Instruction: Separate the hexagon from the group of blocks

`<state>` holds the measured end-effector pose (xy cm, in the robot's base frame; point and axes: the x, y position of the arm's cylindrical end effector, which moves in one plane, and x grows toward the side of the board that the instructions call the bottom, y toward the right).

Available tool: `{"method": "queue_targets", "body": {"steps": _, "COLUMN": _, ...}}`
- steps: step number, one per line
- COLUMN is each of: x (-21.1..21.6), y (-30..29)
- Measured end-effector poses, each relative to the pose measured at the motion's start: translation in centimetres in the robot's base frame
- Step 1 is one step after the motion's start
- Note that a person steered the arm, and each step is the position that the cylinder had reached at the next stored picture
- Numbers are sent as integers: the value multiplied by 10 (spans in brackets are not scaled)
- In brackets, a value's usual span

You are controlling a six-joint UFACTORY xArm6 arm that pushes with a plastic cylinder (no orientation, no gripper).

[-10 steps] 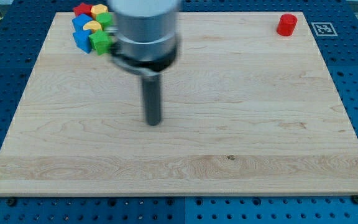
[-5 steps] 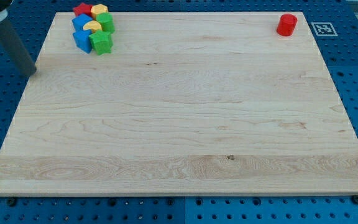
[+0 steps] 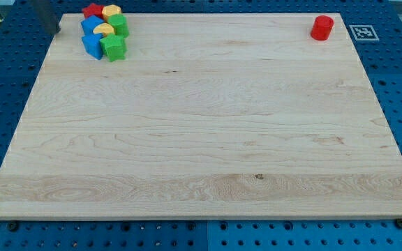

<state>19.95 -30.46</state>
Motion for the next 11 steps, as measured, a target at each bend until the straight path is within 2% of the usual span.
{"method": "queue_targets", "body": {"steps": 2, "x": -8, "y": 11}}
{"method": "queue_targets", "body": {"steps": 3, "x": -8, "y": 96}}
{"method": "queue_targets", "body": {"steps": 4, "x": 9, "y": 193}}
{"method": "queue_targets", "body": {"steps": 5, "x": 49, "y": 268}}
{"method": "queue_targets", "body": {"steps": 6, "x": 51, "y": 267}}
{"method": "queue_targets", "body": {"steps": 8, "x": 40, "y": 192}}
{"method": "queue_targets", "body": {"steps": 9, "x": -5, "y": 176}}
{"method": "queue_targets", "body": {"steps": 10, "x": -7, "y": 197}}
{"method": "queue_targets", "body": {"steps": 11, "x": 5, "y": 297}}
